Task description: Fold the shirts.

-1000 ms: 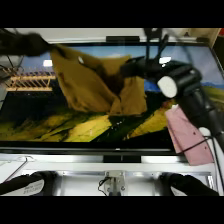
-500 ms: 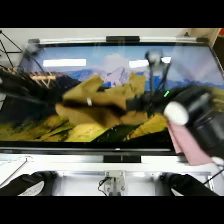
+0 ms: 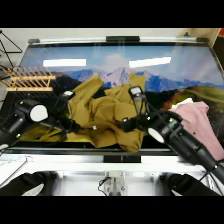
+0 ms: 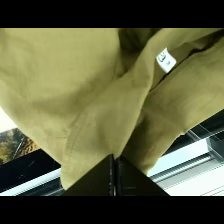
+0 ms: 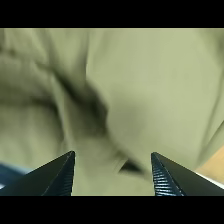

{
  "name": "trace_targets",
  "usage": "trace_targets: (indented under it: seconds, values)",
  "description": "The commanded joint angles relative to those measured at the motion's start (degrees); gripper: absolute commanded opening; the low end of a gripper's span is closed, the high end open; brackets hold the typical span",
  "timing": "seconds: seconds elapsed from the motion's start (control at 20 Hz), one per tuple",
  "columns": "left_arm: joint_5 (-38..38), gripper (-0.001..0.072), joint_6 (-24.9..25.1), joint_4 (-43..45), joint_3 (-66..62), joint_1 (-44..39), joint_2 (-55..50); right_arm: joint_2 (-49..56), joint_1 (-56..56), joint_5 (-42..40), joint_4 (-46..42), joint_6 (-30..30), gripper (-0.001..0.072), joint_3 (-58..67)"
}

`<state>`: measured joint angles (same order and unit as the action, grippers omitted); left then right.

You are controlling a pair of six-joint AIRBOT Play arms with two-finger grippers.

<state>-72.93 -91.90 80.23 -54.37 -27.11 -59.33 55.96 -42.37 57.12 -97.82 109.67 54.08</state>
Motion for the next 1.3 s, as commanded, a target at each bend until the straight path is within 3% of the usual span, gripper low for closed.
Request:
trace_targets:
  seconds: [0.0, 0.25, 0.6, 0.65, 0.7, 0.75, 0.9, 1.05, 1.1, 1.25]
  values:
    - [0.7, 0.0035, -1.9, 1.2, 1.1, -0.7, 3.3, 3.3, -0.2, -2.3, -1.6, -10.4, 0.0593, 5.0]
    - [0.7, 0.0035, -3.4, 3.0, 1.2, -0.7, 5.7, 18.3, -0.2, 2.1, 17.0, -20.8, 0.0639, 6.1]
    - [0.0, 0.0035, -3.4, 3.0, 1.2, -0.7, 5.7, 26.5, 0.6, 4.9, 11.9, -17.9, 0.0635, 6.1]
    - [0.3, 0.0035, -3.4, 3.0, 1.2, -0.7, 5.7, 26.6, 0.6, 5.1, 10.3, -16.1, 0.0563, 6.1]
    - [0.7, 0.0035, -3.4, 3.0, 1.1, -0.7, 5.7, 26.5, 0.6, 5.6, 9.6, -15.9, 0.0234, 6.1]
    - [1.0, 0.0035, -3.4, 3.0, 1.1, -0.6, 5.7, 26.2, 0.6, 6.4, 8.6, -15.7, 0.0077, 6.4]
    - [1.5, 0.0035, -1.6, 3.0, -1.1, -0.6, 5.7, 23.3, 2.3, 12.5, 1.8, -14.8, 0.0061, 12.2]
    - [-0.4, 0.0035, 1.3, 3.5, -12.6, -0.6, 5.7, 15.8, 5.9, 15.3, -8.9, -8.9, 0.0061, 23.7]
    - [-1.4, 0.0035, 3.7, 3.5, -18.3, -0.7, 5.7, 12.3, 7.4, 14.4, -9.2, -8.1, 0.0061, 28.0]
    - [-5.2, 0.0036, 4.5, 4.7, -34.9, -0.6, 5.7, 1.9, 8.7, 13.0, -9.0, -5.1, 0.006, 36.0]
